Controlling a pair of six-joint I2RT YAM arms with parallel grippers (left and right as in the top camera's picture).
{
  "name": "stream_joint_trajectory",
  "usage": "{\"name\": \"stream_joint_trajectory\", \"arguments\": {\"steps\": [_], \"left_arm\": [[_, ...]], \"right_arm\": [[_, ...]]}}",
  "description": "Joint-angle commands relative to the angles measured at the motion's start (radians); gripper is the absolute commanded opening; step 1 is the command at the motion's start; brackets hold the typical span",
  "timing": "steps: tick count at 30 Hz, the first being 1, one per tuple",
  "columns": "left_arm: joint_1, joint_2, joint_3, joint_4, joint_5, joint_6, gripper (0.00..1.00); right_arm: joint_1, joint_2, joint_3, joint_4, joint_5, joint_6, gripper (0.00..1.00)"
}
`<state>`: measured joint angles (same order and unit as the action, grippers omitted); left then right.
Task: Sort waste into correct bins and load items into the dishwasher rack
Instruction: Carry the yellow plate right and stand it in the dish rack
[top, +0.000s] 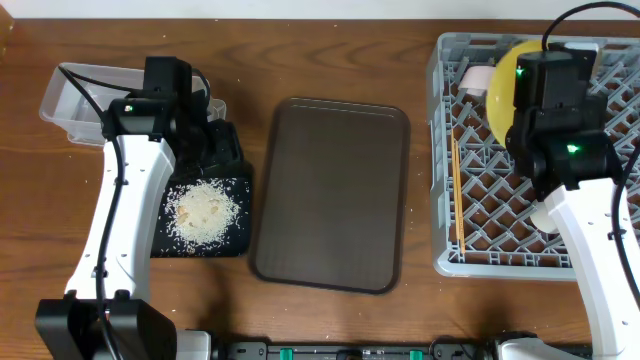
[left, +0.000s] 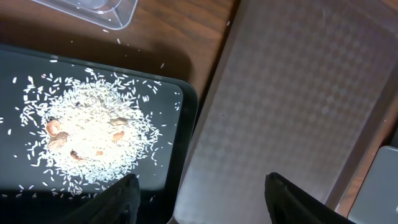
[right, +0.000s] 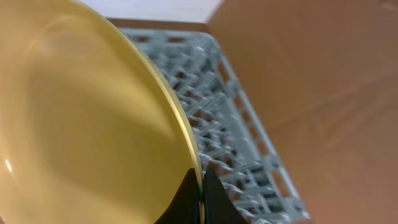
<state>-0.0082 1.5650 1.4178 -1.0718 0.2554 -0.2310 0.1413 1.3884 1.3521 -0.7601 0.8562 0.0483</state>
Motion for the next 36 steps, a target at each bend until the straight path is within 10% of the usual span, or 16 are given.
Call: {"name": "stream_joint_trajectory", "arguments": {"steps": [1, 19, 24, 36], "left_arm": [[0.003, -0.006, 0.0, -0.001, -0.006, 0.009, 0.67], [0.003, -0.006, 0.0, -0.001, -0.006, 0.009, 0.67], [0.003, -0.006, 0.0, 0.001, -0.006, 0.009, 0.67], [0.003, -0.005, 0.0, 0.003, -0.006, 0.01, 0.76]], "right_arm": [[-0.004, 0.014, -0.003, -0.028, 0.101, 0.031, 0.01], [-0.003, 0.209, -0.019, -0.043, -0.172, 0.116, 0.03], [-0.003, 0.209, -0.019, -0.042, -0.263, 0.116, 0.48], [-0.056, 0.079, -0.019, -0.097, -0.583, 0.191, 0.81]]}}
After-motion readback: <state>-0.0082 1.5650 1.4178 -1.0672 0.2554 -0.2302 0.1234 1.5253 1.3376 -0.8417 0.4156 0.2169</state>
